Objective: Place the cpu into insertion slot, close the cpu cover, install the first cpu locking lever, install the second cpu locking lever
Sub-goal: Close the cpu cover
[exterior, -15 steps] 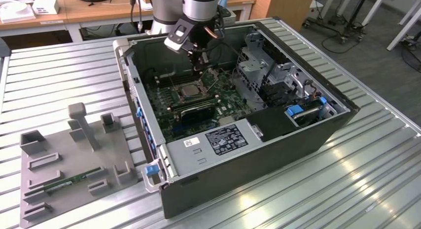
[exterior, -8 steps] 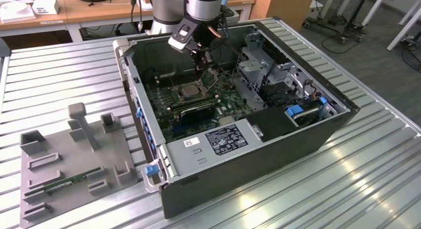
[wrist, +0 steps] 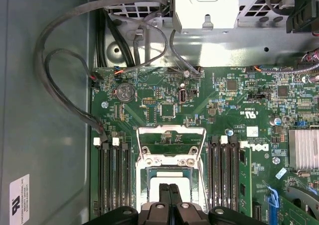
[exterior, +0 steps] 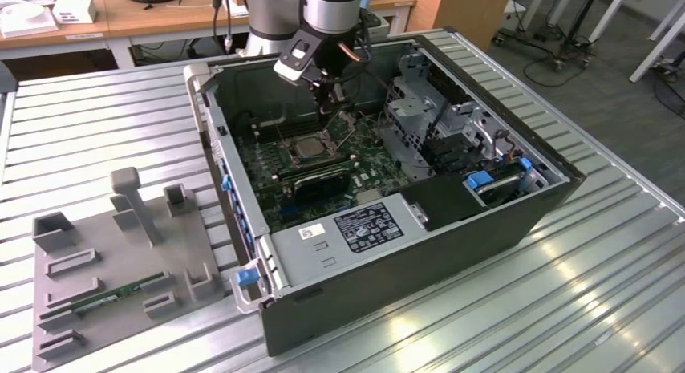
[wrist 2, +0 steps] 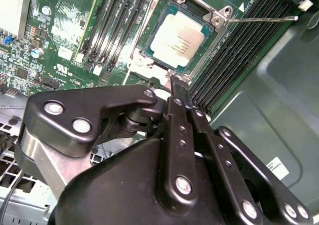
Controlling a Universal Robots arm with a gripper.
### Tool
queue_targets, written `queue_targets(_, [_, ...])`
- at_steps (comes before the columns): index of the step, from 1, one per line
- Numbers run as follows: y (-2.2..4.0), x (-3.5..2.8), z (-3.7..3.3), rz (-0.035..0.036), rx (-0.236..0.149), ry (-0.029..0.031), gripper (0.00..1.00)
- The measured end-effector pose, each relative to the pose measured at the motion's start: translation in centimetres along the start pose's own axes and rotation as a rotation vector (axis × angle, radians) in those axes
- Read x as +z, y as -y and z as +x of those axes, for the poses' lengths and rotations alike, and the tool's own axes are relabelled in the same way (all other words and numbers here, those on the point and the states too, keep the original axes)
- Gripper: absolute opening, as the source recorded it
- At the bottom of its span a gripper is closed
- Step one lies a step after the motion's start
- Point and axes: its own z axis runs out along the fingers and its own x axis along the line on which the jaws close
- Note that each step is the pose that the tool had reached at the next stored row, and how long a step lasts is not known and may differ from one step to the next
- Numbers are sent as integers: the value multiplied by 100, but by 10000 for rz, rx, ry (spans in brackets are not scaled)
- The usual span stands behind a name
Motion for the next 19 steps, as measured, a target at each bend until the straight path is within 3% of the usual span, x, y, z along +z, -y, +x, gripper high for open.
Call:
queue_targets(7, [-24, -3, 0, 0, 0, -1, 11])
queue_targets(19, [-285, 6, 7, -1, 1, -2, 11])
